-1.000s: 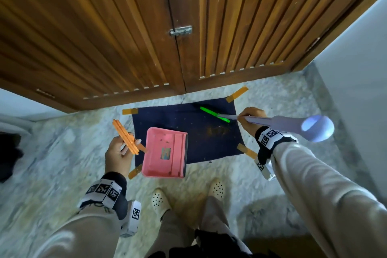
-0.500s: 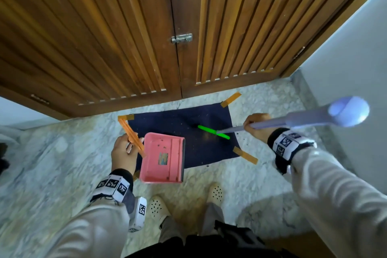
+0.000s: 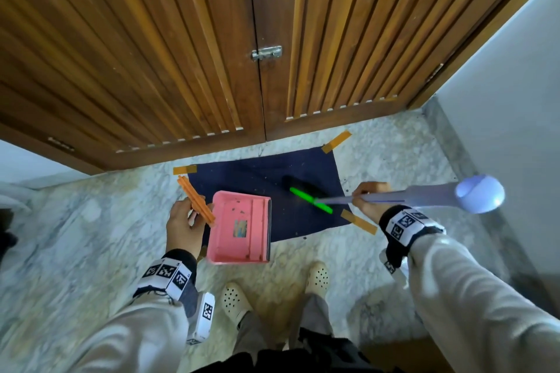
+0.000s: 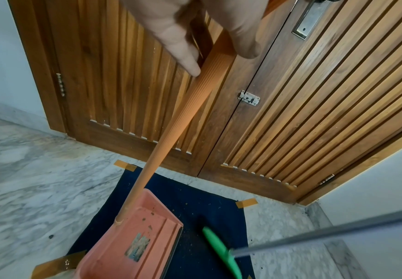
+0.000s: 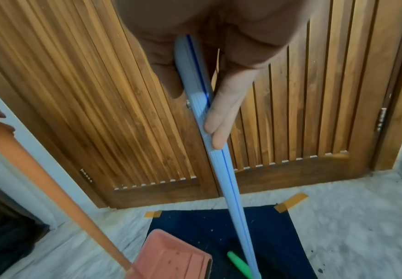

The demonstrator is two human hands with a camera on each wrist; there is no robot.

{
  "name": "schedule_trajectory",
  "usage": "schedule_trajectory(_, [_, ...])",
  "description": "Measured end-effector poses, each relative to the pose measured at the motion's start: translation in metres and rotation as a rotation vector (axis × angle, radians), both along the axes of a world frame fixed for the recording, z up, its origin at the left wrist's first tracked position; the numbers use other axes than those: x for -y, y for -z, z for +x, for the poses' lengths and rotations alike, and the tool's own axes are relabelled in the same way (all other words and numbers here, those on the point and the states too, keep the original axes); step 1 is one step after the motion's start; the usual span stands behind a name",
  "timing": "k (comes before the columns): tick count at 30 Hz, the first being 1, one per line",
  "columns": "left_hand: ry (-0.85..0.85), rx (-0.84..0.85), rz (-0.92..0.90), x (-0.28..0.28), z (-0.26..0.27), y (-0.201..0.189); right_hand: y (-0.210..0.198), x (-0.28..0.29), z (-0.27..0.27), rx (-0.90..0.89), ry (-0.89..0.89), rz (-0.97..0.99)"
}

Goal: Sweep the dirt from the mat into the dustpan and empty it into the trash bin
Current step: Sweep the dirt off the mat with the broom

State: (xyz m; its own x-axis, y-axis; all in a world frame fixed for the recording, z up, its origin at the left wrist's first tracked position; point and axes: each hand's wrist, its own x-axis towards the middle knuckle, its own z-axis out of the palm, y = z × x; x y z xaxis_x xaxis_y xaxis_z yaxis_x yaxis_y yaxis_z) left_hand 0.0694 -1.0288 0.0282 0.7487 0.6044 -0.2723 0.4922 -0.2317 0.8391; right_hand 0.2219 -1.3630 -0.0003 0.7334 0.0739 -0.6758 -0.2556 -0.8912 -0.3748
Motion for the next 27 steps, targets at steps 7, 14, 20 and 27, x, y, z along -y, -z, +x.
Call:
schedule_trajectory(7, [0.014, -0.017, -0.030, -0.008, -0.003, -0.010, -0.075, -0.008, 0.017, 0.048, -0.078, -0.021])
schedule_trajectory(14, [0.016, -0.001, -0.032, -0.008, -0.011, -0.010, -0.017, 0.034, 0.081, 0.447, 0.232, 0.246])
schedule_trajectory(20, [0.012, -0.037, -0.028, -0.014, -0.018, -0.001, -0.004, -0.030, 0.042, 0.127, -0.340, 0.221])
schedule_trajectory(27, [-0.044, 0.007, 0.058, -0.044, -0.018, -0.024, -0.056, -0.046, -0.004, 0.126, -0.105, -0.034])
